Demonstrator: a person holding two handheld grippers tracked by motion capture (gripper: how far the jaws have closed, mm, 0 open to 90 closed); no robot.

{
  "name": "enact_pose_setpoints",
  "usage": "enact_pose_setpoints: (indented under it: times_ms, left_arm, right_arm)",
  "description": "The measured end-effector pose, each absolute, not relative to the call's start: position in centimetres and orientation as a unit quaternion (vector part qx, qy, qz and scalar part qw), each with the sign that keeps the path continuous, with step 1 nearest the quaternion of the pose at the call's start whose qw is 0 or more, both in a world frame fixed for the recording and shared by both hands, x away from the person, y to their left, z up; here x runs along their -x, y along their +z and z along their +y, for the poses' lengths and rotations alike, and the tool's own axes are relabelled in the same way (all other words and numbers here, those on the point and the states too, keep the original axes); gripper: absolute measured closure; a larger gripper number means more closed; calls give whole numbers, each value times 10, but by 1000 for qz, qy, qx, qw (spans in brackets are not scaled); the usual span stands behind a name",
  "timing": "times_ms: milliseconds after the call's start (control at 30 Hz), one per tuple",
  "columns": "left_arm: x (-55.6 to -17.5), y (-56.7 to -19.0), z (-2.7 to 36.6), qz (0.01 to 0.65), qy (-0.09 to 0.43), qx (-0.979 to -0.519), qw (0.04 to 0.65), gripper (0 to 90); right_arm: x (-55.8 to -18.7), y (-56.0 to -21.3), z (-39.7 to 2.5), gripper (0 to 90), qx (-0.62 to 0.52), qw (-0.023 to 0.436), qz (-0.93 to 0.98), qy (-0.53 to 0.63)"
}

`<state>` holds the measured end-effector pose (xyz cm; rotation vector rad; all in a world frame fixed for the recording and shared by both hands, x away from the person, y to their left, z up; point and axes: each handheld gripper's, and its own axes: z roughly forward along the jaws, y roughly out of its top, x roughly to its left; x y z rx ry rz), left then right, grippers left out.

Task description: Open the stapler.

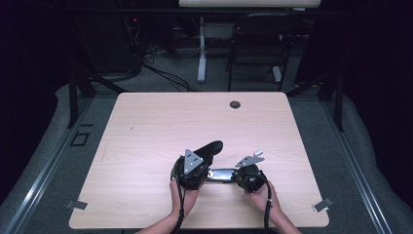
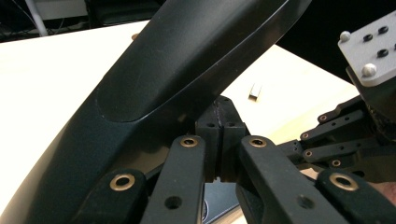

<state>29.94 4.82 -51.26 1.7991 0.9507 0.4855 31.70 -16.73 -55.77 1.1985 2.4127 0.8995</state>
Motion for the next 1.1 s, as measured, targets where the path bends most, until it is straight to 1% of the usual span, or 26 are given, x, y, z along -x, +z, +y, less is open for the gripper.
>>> enact_pose_setpoints:
  times_ms: [467,1100]
  left_arm:
    - [-300,-504,59,408,188,-732,512,900]
    - [-302,-494,72,418,190,-725,514,900]
  right_arm:
    - [-318,-558,-168,900,-416,150,840,314]
    - [-318,-558,-167,900,-414,149,842,312]
